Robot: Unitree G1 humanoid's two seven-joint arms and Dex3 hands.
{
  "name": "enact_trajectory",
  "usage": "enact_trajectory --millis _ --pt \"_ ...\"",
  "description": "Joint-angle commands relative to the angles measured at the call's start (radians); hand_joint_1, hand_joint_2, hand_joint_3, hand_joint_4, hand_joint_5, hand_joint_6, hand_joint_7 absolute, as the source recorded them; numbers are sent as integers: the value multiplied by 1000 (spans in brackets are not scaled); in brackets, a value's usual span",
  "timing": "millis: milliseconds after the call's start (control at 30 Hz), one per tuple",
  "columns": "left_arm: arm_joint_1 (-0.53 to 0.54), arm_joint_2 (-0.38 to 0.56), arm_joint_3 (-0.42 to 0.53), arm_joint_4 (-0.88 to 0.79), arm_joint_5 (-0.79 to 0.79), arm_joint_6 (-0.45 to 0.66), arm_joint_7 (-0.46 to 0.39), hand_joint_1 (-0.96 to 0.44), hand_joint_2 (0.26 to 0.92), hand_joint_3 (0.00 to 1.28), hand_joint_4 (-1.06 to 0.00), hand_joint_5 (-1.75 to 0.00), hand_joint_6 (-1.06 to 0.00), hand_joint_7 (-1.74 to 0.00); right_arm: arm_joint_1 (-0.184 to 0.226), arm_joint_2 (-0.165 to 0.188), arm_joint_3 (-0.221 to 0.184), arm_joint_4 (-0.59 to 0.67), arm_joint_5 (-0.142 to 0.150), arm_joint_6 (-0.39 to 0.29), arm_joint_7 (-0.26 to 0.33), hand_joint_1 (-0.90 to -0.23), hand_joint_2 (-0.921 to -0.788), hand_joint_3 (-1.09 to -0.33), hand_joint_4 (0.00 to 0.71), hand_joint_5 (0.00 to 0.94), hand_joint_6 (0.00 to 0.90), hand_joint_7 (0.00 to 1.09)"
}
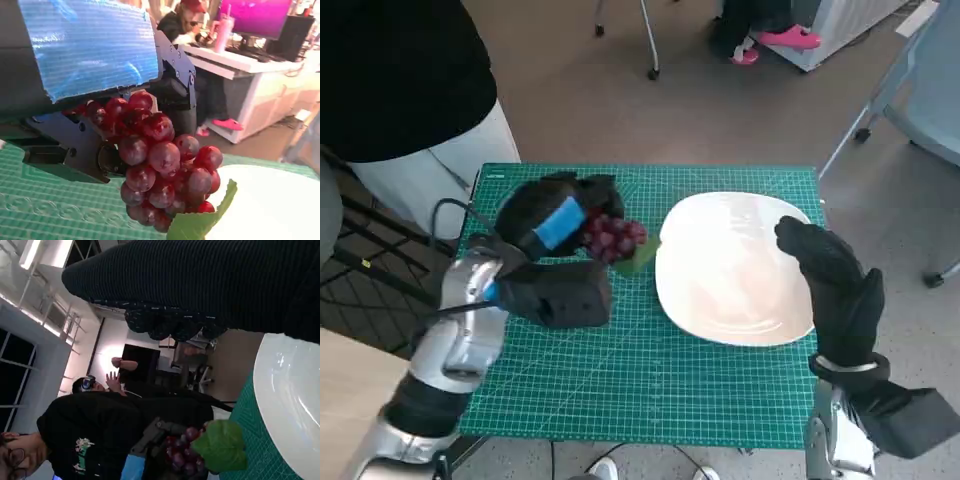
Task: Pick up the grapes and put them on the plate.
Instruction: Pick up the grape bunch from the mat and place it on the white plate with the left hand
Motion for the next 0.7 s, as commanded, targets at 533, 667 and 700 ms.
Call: enact_trajectory --millis 533,667,700 --pt "-222 -126 -84 -9 10 -84 -45 3 921 173 -551 -1350 -537 -1221 69 7 -9 -43 -11 9 -30 -607 -921 -891 566 2 208 518" --pt "-263 -149 -97 43 2 -132 -42 3 921 198 -510 -1357 -510 -1293 83 8 -12 -57 -15 7 -42 -610 -921 -889 566 2 209 516" --pt "-272 -155 -100 57 1 -143 -40 3 921 208 -496 -1367 -500 -1311 87 8 -12 -61 -17 6 -45 -611 -921 -889 566 2 209 516"
